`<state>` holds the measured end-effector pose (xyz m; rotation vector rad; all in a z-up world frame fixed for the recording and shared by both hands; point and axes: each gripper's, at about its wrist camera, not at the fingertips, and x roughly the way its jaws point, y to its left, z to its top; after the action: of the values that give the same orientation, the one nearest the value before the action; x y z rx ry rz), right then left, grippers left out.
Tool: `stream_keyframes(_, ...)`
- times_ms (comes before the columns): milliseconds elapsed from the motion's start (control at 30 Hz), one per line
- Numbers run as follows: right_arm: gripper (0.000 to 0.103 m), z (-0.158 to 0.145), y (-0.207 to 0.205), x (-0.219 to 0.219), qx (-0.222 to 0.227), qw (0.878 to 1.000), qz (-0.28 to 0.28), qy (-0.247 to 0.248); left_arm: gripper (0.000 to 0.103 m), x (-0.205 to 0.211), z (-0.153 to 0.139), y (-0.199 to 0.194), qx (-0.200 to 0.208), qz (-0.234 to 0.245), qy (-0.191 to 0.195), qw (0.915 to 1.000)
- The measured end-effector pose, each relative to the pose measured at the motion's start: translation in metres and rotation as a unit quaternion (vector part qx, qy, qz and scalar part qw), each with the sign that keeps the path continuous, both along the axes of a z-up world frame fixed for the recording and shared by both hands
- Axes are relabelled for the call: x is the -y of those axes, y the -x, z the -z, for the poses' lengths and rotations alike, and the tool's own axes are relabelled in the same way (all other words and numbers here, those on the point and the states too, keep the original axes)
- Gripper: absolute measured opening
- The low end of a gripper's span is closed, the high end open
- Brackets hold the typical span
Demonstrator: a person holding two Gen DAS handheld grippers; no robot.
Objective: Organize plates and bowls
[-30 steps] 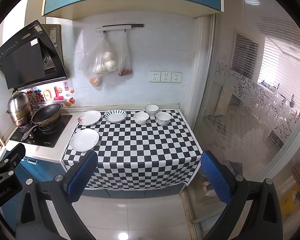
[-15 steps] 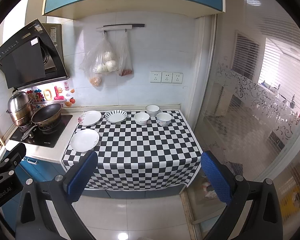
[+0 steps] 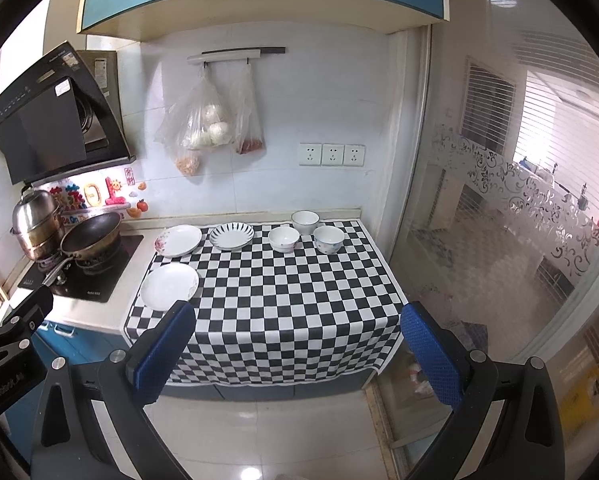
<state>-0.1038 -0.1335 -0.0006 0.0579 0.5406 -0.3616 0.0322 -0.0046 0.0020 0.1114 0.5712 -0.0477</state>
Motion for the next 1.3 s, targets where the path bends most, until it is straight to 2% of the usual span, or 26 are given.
stream_keyframes(400,0.103,0.013,-0.056,-0.007,0.02,0.999,0.044,-0.006,0.103,-0.031,0.016,-0.064,0.029,-0.017,-0.005,0.9994)
stream_keyframes(700,0.103,0.039,-0.133,-0.007,0.016,0.998,0.055,-0.008,0.103,-0.043,0.046,-0.132,0.01,-0.017,-0.016,0.9997)
stream_keyframes(900,0.103,0.074,-0.222,-0.003,-0.018,0.999,0.01,-0.035,0.103,-0.044,0.073,-0.195,-0.006,-0.037,-0.035,0.9987)
stream_keyframes(1067,0.103,0.116,-0.306,-0.004,-0.069,0.997,-0.032,-0.033,0.103,-0.041,0.1,-0.252,-0.033,-0.066,-0.045,0.9963)
stream_keyframes(1300,0.103,0.198,-0.443,-0.006,-0.162,0.978,-0.118,-0.058,0.103,-0.033,0.152,-0.342,-0.094,-0.106,-0.062,0.9879)
